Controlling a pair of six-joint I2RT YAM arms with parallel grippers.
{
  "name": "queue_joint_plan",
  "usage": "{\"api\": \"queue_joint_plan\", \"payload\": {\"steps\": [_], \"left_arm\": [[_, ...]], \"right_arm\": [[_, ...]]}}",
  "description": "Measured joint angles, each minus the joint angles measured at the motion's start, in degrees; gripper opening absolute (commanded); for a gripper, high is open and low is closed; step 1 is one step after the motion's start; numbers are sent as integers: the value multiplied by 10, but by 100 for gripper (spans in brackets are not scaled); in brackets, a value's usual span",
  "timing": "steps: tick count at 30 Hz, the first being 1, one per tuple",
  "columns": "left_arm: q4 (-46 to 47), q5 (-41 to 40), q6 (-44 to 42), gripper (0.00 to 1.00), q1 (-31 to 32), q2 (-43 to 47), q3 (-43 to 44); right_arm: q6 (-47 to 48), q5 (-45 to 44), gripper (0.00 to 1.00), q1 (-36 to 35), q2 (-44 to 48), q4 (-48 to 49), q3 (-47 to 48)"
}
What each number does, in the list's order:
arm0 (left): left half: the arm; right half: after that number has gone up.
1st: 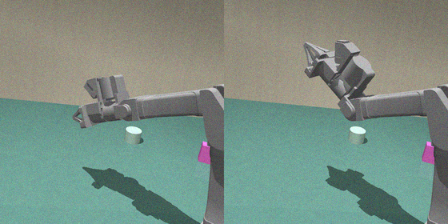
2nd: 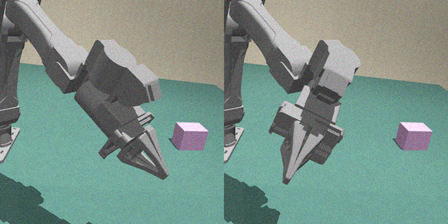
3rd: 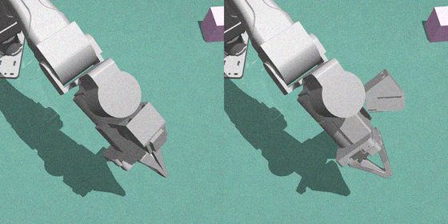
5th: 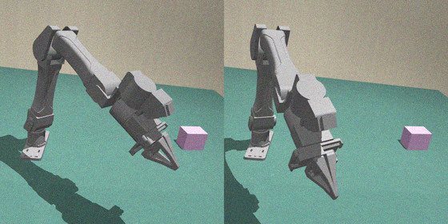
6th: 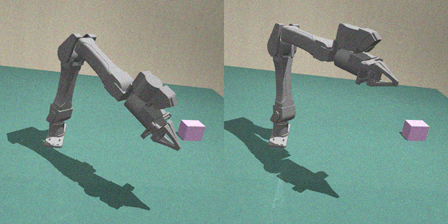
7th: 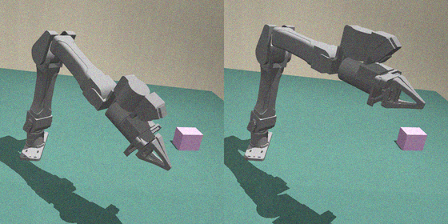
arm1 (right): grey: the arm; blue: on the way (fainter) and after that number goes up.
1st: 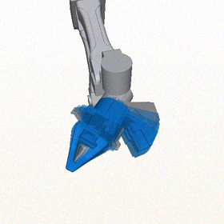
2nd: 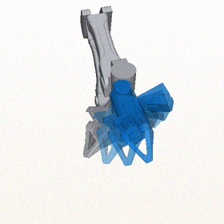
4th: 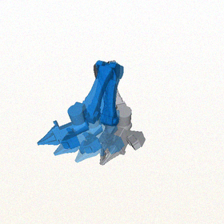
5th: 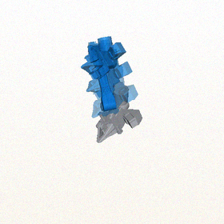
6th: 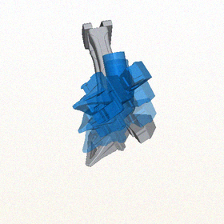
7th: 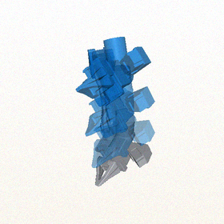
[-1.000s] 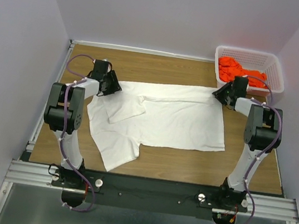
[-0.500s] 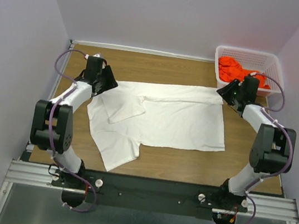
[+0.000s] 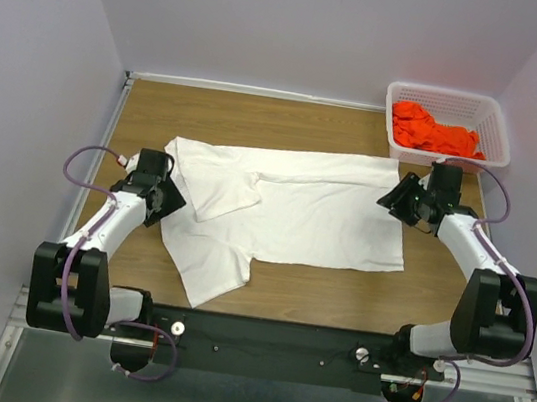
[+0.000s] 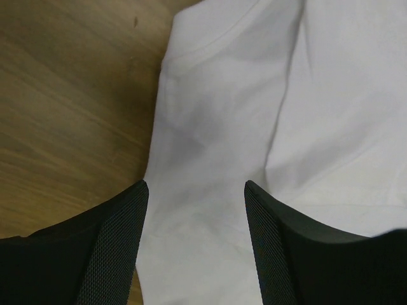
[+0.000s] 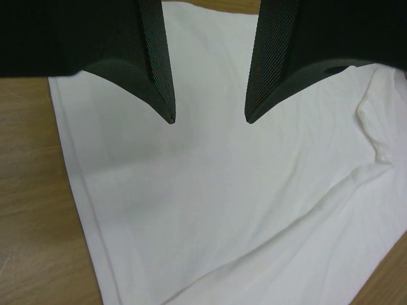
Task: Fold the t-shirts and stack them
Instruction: Fold the tshirt
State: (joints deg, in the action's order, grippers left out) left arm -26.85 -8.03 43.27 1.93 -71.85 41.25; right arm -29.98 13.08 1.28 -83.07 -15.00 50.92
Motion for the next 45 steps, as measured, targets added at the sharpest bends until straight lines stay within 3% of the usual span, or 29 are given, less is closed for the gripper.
{"api": "queue_joint_plan", "payload": {"steps": [7,12,23,27,30,34,45], "left_arm": [[-60,1,23,70,-1,4,-21],[-85,1,30,57,-1,3,-19],[-97,-4,23,52,-1,-66,-4],[-101,-9,17,40,-1,-87,9],[-101,-11,12,19,-1,-94,14],[-101,-11,12,4,-1,-94,14],[-101,-9,5,0,-1,-93,14]], "right_arm": [[11,14,56,-1,19,-21,-7],[15,25,56,-1,19,-23,-13],[16,29,56,-2,25,-27,-24],[16,29,56,-2,32,-27,-24],[19,29,56,-2,38,-27,-31],[21,28,56,-2,46,-28,-46],[9,-7,59,-2,76,-48,-78]]}}
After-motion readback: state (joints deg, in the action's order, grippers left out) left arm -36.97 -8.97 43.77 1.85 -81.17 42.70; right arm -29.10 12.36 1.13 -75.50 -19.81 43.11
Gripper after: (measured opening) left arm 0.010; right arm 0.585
